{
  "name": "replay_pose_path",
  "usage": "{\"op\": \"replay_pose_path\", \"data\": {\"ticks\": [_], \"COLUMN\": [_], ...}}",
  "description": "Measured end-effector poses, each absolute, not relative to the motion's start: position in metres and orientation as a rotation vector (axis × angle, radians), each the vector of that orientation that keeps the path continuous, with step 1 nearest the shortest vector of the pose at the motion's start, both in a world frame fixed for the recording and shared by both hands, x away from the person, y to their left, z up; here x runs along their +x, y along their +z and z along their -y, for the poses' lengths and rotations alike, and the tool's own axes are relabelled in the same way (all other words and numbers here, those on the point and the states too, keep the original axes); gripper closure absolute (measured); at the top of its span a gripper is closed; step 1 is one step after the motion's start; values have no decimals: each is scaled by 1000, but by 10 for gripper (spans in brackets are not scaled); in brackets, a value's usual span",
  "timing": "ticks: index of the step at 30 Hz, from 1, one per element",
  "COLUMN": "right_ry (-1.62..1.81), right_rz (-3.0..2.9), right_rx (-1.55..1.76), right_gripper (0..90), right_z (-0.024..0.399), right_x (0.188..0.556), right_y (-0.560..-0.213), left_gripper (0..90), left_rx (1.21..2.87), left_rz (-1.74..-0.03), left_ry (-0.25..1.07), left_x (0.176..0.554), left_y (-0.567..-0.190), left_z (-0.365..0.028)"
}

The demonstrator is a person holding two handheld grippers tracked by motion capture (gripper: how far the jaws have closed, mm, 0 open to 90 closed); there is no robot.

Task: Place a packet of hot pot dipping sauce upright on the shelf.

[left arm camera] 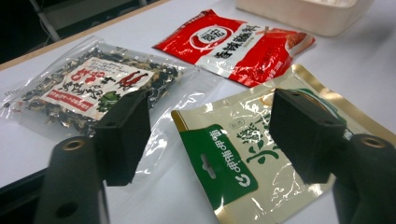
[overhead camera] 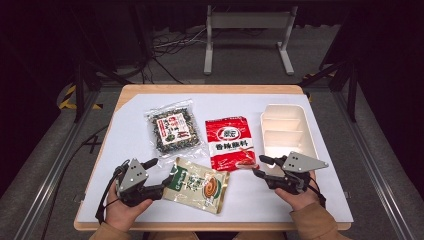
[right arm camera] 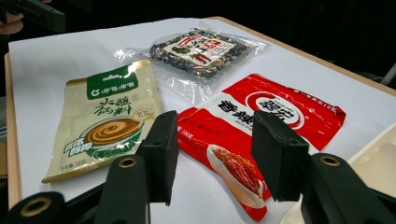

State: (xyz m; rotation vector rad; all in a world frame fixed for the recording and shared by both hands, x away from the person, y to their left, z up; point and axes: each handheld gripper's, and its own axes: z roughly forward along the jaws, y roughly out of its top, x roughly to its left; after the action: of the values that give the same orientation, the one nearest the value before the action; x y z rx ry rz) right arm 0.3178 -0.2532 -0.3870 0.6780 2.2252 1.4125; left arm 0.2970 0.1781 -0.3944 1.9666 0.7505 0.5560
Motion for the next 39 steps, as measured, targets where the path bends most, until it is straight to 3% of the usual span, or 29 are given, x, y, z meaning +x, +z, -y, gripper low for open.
{"op": "replay_pose_path", "data": {"ticks": [9,15,19,27,39], "right_ry": [1395,1383,1377,1385,1380], "right_rz": [-2233,-2253,-2258,-2264,-2262], "right_rx": [649,630,617,606,605], "right_gripper": [517,515,515,510,507], "right_z": [250,246,244,244,244], "right_x": [316,314,313,314,313], "right_y": [-388,-389,-389,-390,-390], "left_gripper": [235,223,228,236,261], "left_rx": [1964,2098,2151,2216,2285], "left_rz": [-815,-847,-868,-991,-1017], "left_ry": [530,398,382,230,166], "left_x": [295,300,303,314,318], "left_y": [-387,-395,-402,-422,-431], "left_z": [-185,-180,-175,-178,-176]}}
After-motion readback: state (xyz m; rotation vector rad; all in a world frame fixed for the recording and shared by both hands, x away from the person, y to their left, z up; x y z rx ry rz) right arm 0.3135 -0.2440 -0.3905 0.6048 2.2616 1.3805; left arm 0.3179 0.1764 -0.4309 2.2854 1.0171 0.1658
